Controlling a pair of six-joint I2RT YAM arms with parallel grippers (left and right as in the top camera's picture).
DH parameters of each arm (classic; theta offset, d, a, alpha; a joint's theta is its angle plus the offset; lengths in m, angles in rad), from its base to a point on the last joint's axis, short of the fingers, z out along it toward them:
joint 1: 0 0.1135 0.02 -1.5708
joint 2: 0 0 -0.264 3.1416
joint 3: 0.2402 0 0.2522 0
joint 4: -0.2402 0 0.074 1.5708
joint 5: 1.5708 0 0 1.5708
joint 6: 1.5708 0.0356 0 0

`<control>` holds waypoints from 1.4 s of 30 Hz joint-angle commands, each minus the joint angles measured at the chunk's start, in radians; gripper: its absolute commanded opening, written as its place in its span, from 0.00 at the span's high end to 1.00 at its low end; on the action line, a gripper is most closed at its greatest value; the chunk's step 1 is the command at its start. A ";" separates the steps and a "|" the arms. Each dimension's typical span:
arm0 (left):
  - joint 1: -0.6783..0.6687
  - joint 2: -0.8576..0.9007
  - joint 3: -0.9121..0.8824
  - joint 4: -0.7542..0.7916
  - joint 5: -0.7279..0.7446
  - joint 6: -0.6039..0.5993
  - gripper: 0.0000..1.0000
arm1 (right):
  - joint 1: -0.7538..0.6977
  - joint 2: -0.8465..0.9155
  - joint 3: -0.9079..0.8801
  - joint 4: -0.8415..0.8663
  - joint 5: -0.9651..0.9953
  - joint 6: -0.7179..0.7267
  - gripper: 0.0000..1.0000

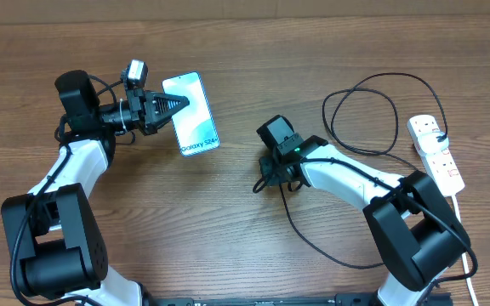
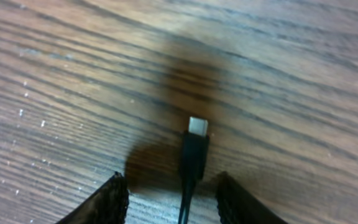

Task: Plug charger to phone and switch on socket
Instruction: 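Grasp the USB-C plug with the right gripper and lift it, then carry the USB-C plug with the right gripper toward the phone's bottom port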

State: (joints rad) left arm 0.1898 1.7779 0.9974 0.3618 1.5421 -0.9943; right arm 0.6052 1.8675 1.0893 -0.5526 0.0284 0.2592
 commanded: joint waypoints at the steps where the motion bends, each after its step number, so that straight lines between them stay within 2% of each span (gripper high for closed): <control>1: -0.008 -0.005 0.004 0.002 0.038 0.015 0.96 | 0.002 0.065 0.019 -0.006 -0.081 0.002 0.83; 2: -0.008 -0.005 0.004 0.002 0.038 0.015 0.96 | 0.002 0.065 0.022 -0.011 -0.076 0.003 0.95; 3: -0.008 -0.005 0.004 0.002 0.038 0.015 0.96 | 0.002 0.064 0.030 -0.024 -0.077 0.003 0.96; 13: -0.008 -0.005 0.004 0.002 0.037 0.031 0.95 | -0.008 0.017 0.280 -0.369 -0.201 -0.011 0.96; 17: -0.008 -0.005 0.004 0.002 0.038 0.030 0.96 | -0.008 -0.063 0.399 -0.495 -0.441 -0.110 0.96; 22: -0.008 -0.005 0.004 0.002 0.038 0.027 0.96 | -0.018 -0.190 0.410 -0.542 -0.847 -0.138 0.96; 31: -0.006 -0.005 0.004 0.060 0.038 -0.024 0.96 | -0.056 -0.382 0.391 -0.800 -0.913 -0.272 0.96; 34: -0.006 -0.005 0.004 0.065 0.038 -0.031 0.96 | -0.057 -0.422 0.308 -0.712 -0.933 -0.264 0.96; 37: -0.006 -0.005 0.004 0.068 0.038 -0.087 0.96 | -0.057 -0.427 0.190 -0.503 -1.039 -0.209 0.96; 42: -0.008 -0.005 0.005 0.198 0.038 -0.254 0.96 | -0.057 -0.414 -0.017 0.001 -1.085 0.088 0.96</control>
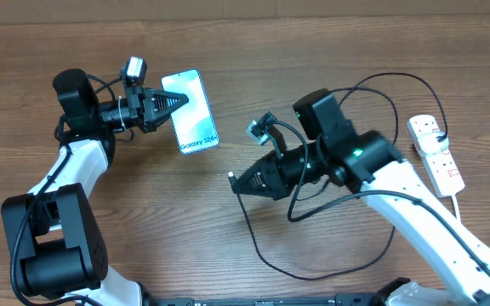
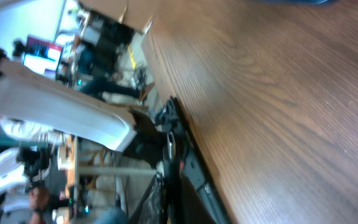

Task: Plug charger to phone and switch on socket
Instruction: 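Carry the USB-C plug with the right gripper toward the phone's bottom port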

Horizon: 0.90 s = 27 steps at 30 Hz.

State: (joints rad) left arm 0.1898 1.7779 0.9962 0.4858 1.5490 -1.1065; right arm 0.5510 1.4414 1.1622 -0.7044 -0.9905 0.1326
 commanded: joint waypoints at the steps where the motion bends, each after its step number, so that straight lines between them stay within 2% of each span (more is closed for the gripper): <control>1: -0.008 -0.005 0.006 0.113 0.031 -0.177 0.96 | -0.003 0.013 -0.114 0.234 -0.067 0.270 0.96; 4: -0.009 -0.005 0.006 0.290 0.031 -0.315 0.96 | -0.002 0.033 -0.135 0.338 -0.072 0.359 0.96; 9: -0.030 -0.005 0.006 0.439 0.031 -0.420 0.95 | 0.003 0.072 -0.135 0.435 -0.134 0.396 0.96; 27: -0.068 -0.005 0.006 0.443 0.031 -0.435 0.96 | 0.003 0.123 -0.134 0.612 -0.129 0.457 0.96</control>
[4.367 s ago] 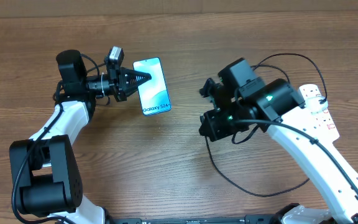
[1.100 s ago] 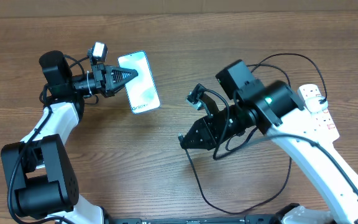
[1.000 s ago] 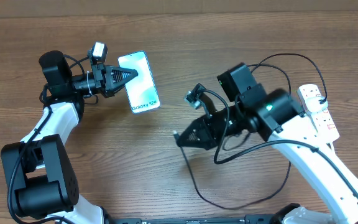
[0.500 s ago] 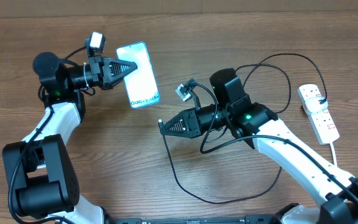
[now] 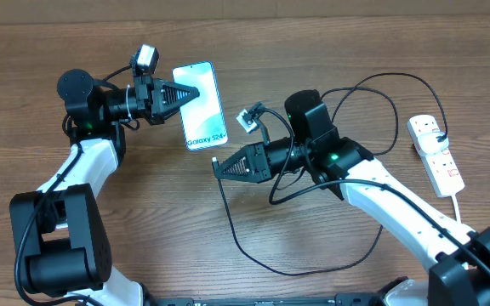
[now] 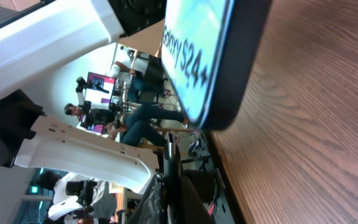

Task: Plug charger to phone and switch on socket
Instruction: 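Carry the USB-C plug with the right gripper toward the phone's bottom port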

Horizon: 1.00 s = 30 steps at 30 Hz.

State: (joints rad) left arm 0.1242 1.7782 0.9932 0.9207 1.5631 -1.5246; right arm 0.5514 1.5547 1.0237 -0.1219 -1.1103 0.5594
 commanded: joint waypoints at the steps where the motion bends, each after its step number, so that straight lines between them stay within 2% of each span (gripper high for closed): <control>1: -0.003 -0.005 0.009 0.008 0.016 -0.016 0.96 | 0.003 0.010 0.004 0.048 -0.009 0.045 0.96; 5: -0.013 -0.005 0.009 0.009 0.016 -0.016 0.96 | 0.003 0.010 0.004 0.092 0.002 0.070 0.96; 30: -0.022 -0.005 0.009 0.009 0.016 -0.013 0.96 | 0.003 0.010 0.004 0.095 0.061 0.100 0.96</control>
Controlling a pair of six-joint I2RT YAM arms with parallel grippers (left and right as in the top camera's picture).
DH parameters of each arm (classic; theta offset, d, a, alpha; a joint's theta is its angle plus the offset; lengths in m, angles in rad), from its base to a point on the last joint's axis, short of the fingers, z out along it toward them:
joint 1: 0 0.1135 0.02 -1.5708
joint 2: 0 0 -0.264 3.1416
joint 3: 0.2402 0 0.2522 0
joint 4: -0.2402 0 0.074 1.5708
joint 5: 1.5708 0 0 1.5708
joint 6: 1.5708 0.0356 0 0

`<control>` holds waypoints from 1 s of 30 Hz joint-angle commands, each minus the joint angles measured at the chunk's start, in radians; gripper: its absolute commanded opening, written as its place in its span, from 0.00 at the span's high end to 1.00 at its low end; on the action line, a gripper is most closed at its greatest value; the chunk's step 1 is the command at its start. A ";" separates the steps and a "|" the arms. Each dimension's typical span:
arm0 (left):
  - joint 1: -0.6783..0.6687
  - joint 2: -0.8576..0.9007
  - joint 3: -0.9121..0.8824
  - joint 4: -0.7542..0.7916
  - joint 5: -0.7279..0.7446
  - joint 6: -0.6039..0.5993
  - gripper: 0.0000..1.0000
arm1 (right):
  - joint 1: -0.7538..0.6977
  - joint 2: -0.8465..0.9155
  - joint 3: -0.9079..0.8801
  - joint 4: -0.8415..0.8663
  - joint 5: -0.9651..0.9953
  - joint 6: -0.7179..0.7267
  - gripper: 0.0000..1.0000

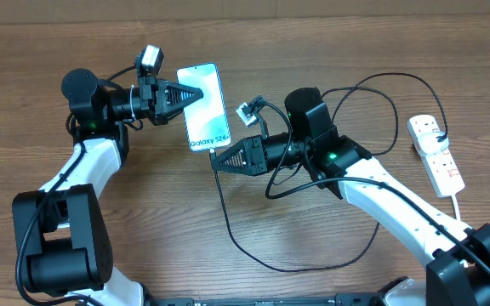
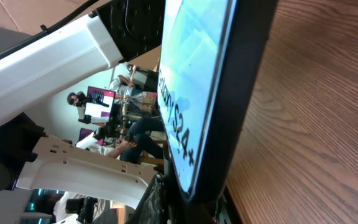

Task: Plug charger to phone and switch on socket
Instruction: 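Carry the USB-C plug with the right gripper toward the phone's bottom port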

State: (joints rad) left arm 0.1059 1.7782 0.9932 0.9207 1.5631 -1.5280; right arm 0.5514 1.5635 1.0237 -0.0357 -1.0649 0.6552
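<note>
The phone (image 1: 205,106), screen lit and facing up, is held above the table with my left gripper (image 1: 187,94) shut on its left side. My right gripper (image 1: 218,159) is shut on the plug end of the black charger cable (image 1: 228,223) and points left, right at the phone's bottom edge. In the right wrist view the phone (image 2: 194,81) looms just over my right gripper (image 2: 179,205). The plug tip is hidden behind the phone's dark end, so whether it touches the port cannot be told. The white socket strip (image 1: 435,151) lies at the far right.
The cable loops (image 1: 373,110) across the wooden table (image 1: 143,229) from the socket strip to the right arm, and another loop sags toward the front edge. The strip's white lead (image 1: 460,212) runs down the right side.
My right gripper with the plug has moved up and closer to the phone's bottom edge. The phone has shifted slightly right and fills more of the right wrist view, now covering the plug tip.
First my right gripper stood open over the plug lying on the table while the left held the phone up. Then it was shut on the plug, raised and pointing left. It then stood below the phone's bottom end, and now sits right at it.
</note>
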 commanded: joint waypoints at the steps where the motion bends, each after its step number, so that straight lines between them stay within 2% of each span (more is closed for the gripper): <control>1: -0.004 -0.005 0.009 0.009 0.016 -0.010 0.96 | 0.003 0.002 0.004 0.010 0.018 0.004 0.96; 30: -0.009 -0.005 0.009 0.008 0.016 -0.014 0.96 | 0.003 0.010 0.004 0.013 0.044 0.030 0.96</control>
State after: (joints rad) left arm 0.1059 1.7782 0.9932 0.9207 1.5600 -1.5284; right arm 0.5522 1.5635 1.0237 -0.0307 -1.0458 0.6804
